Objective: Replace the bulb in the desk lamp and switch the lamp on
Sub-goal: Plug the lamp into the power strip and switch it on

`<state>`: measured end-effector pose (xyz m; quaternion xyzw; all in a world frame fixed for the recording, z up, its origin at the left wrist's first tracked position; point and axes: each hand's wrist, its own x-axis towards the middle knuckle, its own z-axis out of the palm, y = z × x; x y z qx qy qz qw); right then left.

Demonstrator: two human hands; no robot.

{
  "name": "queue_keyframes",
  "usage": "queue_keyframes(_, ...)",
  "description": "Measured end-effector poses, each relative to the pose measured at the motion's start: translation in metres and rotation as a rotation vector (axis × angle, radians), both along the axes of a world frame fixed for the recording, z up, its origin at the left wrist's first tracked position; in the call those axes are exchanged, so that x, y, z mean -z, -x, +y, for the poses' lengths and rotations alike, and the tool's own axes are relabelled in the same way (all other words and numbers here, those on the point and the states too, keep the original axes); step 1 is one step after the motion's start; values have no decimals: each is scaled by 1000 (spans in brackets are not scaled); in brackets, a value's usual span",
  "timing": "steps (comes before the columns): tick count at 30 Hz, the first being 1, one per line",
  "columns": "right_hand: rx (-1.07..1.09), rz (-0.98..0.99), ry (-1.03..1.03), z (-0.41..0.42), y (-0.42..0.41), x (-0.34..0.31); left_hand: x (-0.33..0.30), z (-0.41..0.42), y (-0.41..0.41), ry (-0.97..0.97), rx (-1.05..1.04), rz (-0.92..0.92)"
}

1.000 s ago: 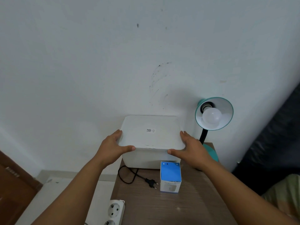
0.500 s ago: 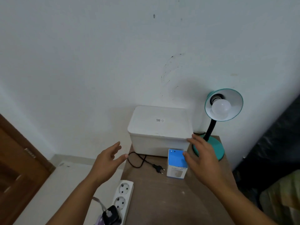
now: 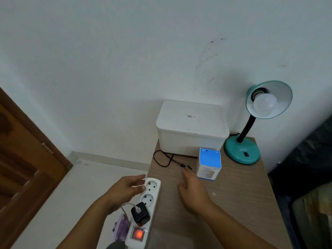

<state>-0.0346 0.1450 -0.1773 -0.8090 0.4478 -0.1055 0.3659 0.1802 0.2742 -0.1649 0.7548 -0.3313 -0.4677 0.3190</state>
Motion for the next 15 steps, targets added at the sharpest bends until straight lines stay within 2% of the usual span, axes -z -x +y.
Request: queue_keyframes(15,113,116,64,-23,-25,22,16,5,-1,106,-15,68)
